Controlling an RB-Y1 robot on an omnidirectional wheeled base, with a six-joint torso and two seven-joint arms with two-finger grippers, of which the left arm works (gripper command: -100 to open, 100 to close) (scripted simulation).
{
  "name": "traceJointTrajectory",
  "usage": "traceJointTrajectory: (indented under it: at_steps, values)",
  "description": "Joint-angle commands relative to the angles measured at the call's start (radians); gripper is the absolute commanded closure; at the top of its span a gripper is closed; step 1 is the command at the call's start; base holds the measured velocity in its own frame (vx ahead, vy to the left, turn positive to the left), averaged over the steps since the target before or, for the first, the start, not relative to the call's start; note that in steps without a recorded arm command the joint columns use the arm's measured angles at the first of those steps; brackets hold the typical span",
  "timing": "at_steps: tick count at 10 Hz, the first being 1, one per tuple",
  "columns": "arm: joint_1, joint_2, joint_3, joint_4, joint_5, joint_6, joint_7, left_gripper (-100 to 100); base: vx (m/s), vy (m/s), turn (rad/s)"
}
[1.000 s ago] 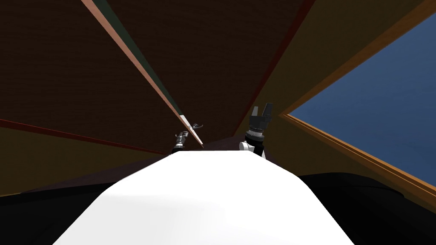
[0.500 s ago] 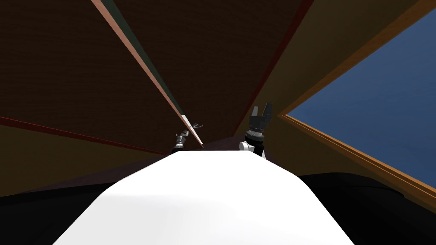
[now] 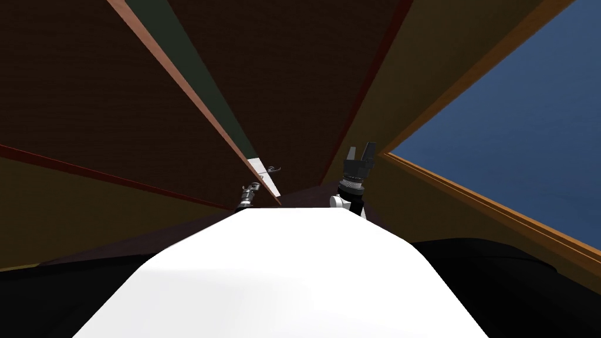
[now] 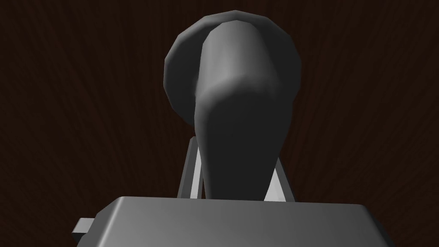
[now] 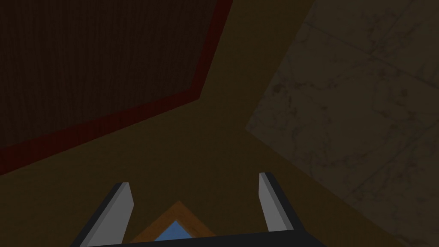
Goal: Pull the door open
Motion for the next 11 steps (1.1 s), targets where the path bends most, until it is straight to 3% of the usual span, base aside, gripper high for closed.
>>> traceJointTrajectory:
  at_steps: [1, 5, 6, 7, 11]
  values:
    - [0.025, 0.018, -0.002, -0.017, -0.001, -0.001, 0.013, 100, -0.219, 0.031, -0.086]
    - [0.055, 0.052, -0.074, -0.041, -0.039, -0.07, 0.083, 100, -0.219, 0.087, -0.206]
    - [0.044, 0.045, -0.064, -0.02, -0.033, -0.062, 0.071, 100, -0.089, 0.044, -0.077]
    - [0.062, 0.054, -0.079, -0.022, -0.039, -0.092, 0.087, 100, -0.146, 0.057, -0.198]
    - [0.1, 0.078, -0.103, -0.024, -0.045, -0.148, 0.112, 100, -0.213, 0.069, -0.17]
